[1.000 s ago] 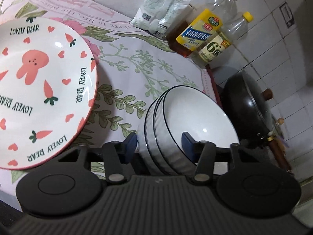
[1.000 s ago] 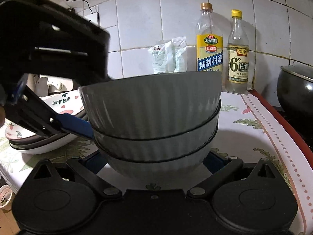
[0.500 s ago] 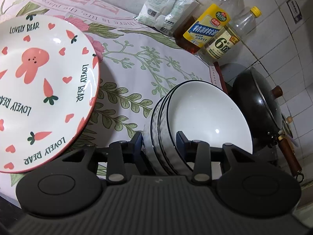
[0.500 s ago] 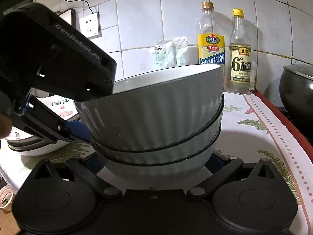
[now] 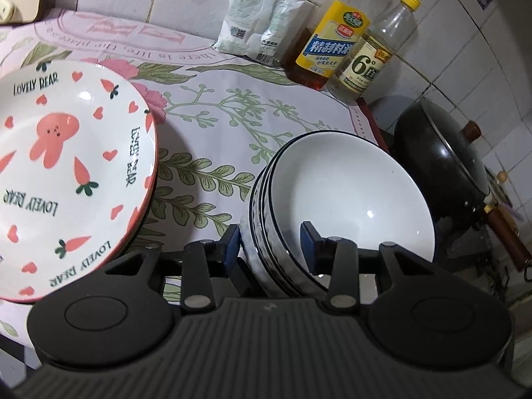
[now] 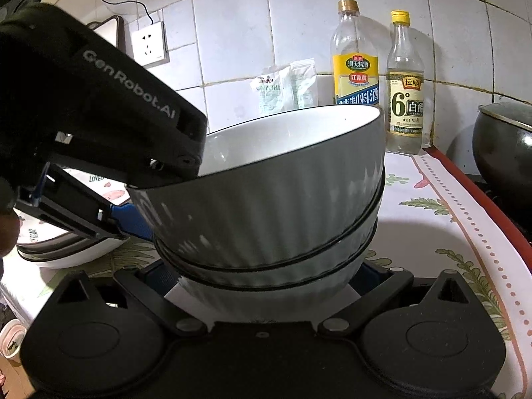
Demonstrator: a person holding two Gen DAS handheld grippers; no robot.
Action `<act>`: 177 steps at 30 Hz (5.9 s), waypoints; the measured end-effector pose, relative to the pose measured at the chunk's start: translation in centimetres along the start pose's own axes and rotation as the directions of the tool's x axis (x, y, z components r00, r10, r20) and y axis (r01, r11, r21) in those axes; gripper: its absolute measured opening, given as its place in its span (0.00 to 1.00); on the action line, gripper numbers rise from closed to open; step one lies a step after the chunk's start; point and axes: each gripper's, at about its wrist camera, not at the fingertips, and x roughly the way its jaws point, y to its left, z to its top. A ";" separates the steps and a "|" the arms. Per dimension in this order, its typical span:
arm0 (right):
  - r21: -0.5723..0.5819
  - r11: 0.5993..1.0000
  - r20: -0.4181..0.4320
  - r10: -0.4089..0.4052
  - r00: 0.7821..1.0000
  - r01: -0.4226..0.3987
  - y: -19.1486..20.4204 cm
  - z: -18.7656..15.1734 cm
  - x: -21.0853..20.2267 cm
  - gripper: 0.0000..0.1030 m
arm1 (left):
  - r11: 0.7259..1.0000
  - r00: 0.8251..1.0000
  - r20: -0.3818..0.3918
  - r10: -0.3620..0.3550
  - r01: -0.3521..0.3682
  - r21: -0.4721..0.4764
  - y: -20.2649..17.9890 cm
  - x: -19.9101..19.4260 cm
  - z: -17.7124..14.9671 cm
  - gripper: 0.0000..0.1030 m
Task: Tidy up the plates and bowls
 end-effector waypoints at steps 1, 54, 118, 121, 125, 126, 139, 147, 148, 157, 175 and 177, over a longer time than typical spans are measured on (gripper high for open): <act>0.004 1.000 0.002 0.003 1.000 -0.003 0.0 0.0 0.0 1.00 | 1.000 1.000 0.001 -0.001 0.001 0.009 0.0 -0.1 0.1 0.36; -0.187 0.938 -0.091 0.280 0.956 -0.292 16.6 6.7 5.8 1.00 | 0.989 0.994 0.060 0.087 -0.079 -0.121 16.3 -11.3 6.0 0.36; -0.084 0.996 -0.060 -0.019 0.998 0.013 12.8 9.4 -7.0 1.00 | 0.967 0.969 0.084 0.234 -0.240 0.083 8.8 -19.9 3.8 0.54; -0.092 0.993 -0.053 -0.076 0.996 0.071 12.9 10.2 -8.3 1.00 | 0.962 0.964 0.092 0.248 -0.256 0.099 8.0 -21.2 3.5 0.54; -0.066 0.993 -0.056 -0.102 0.993 0.099 12.5 11.6 -10.1 1.00 | 0.959 0.962 0.098 0.256 -0.265 0.097 7.4 -22.7 3.3 0.57; -0.058 0.993 -0.056 -0.110 0.992 0.107 12.4 12.0 -10.7 1.00 | 0.959 0.962 0.098 0.256 -0.266 0.095 7.2 -23.1 3.3 0.58; 0.003 0.979 -0.190 -0.198 0.962 0.202 12.2 16.9 -17.4 1.00 | 0.959 0.961 0.122 0.247 -0.261 0.110 4.1 -28.6 2.2 0.68; 0.035 0.968 -0.242 -0.232 0.942 0.247 11.8 17.7 -19.8 1.00 | 0.957 0.961 0.110 0.255 -0.267 0.115 2.9 -30.5 1.7 0.83; 0.034 0.968 -0.254 -0.234 0.939 0.250 11.8 17.7 -19.7 1.00 | 0.954 0.959 0.109 0.263 -0.275 0.116 2.9 -30.5 1.7 0.85; 0.039 0.969 -0.311 -0.221 0.924 0.245 12.3 17.2 -20.0 1.00 | 0.946 0.955 0.075 0.287 -0.295 0.137 2.9 -30.1 1.2 0.89; -0.061 0.960 -0.286 -0.280 0.916 0.274 13.6 16.7 -19.9 1.00 | 0.933 0.942 0.083 0.325 -0.334 0.137 3.4 -29.7 0.7 0.89; -0.055 0.961 -0.286 -0.274 0.918 0.270 13.6 16.9 -19.9 1.00 | 0.931 0.941 0.062 0.333 -0.339 0.137 3.5 -29.8 0.8 0.89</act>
